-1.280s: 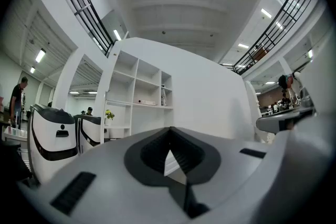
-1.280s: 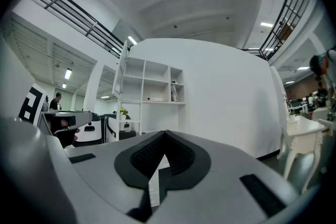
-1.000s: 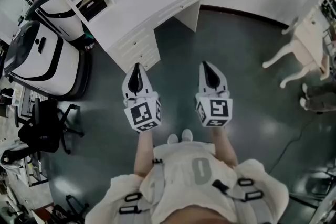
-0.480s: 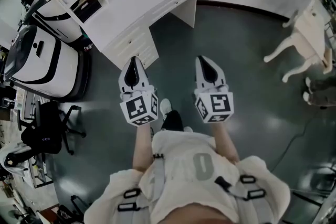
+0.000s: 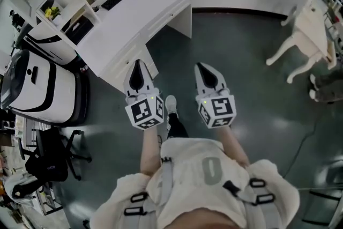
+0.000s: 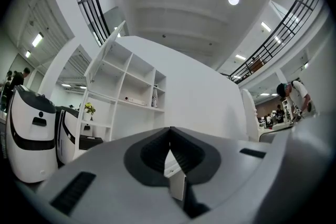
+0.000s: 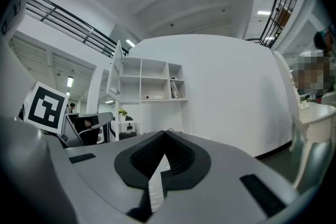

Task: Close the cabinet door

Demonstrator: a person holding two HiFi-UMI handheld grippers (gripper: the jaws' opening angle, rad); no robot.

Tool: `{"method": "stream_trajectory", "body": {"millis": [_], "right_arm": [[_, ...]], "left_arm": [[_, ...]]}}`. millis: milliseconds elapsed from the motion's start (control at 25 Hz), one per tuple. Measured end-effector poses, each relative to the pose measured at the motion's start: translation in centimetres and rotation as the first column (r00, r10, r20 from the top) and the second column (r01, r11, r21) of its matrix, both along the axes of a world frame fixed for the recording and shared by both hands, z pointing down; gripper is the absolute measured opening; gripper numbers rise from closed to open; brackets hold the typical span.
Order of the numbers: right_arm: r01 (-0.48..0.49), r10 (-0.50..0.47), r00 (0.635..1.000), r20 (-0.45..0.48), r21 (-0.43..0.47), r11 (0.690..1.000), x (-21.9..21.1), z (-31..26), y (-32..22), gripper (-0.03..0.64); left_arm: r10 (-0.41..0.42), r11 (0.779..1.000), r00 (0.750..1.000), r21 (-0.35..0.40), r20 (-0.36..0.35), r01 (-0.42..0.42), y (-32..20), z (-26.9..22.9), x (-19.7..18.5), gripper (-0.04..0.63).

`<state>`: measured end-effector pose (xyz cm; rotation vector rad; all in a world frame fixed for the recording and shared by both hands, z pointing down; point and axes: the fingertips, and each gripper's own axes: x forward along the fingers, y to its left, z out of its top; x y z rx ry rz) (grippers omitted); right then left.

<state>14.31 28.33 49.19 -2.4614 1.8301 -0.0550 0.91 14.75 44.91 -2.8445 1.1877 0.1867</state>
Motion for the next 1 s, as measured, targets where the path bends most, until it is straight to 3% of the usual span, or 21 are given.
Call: {"method": "stream_trajectory", "body": {"millis": [360,720,1000], "right_arm": [[0.027,-0.026,1.000,0.012,-0.024,0.999,3.7,-0.3,-11.1,0.003],[0.009,-0.010,1.000,0.021,0.071,0.997,9.3,-5.9,-24.5,0.003],[-0.046,0.044,0.999,0.027,0.104,0.993,13.0,-7.2,-33.8,0.003]], "left_arm": [[0.003,1.000,1.000,0.016,-0.030,-0.002,-9.5,-0.9,4.0,0.006],[0.065,0.996,0.998,0.068,-0.014,-0.064,-22.0,-5.1,10.3,0.006],[0.049,0.995,0.999,0.093,-0.024,-0.047,-31.4,-7.5,12.8,0.006]]}}
